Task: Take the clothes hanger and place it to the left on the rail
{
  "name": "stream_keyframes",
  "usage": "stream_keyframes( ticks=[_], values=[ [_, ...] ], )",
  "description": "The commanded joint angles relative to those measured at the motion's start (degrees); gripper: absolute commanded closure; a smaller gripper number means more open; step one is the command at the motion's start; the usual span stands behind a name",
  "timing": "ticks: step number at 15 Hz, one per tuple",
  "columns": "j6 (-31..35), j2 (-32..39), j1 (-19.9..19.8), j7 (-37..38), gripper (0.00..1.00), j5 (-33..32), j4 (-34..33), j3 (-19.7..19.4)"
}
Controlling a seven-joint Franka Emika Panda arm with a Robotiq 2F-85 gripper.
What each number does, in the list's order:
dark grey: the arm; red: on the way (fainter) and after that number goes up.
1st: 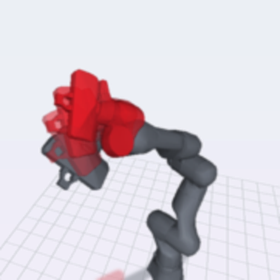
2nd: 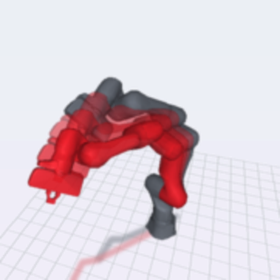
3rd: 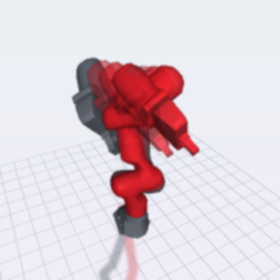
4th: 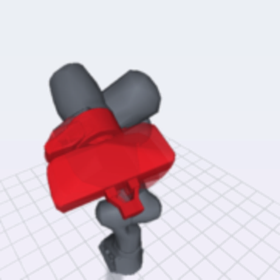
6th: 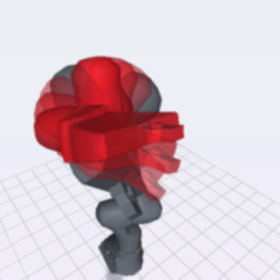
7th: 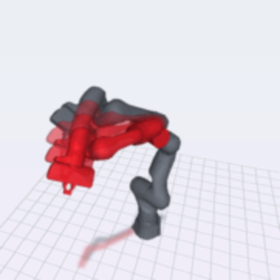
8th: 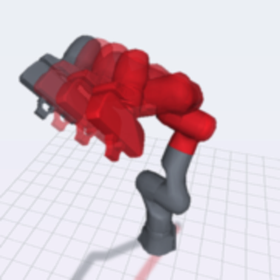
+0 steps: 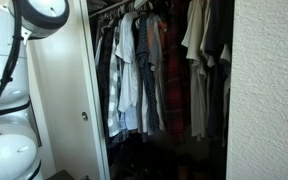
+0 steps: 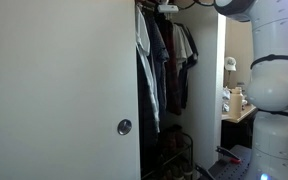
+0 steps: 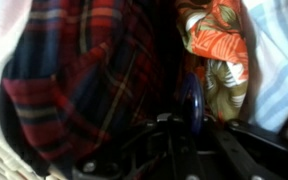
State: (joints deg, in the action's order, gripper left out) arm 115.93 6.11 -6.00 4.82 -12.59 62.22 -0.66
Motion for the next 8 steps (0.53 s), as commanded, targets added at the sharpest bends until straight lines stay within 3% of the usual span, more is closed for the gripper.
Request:
stream_keyframes(
  ticks=[1, 8],
  values=[
    [3.6, -6.3, 0.3, 1.4, 0.97, -1.7, 9.0, 0.0],
    [6.8, -15.4, 0.4, 3.3, 0.97, -4.7, 21.3, 0.5]
  ],
)
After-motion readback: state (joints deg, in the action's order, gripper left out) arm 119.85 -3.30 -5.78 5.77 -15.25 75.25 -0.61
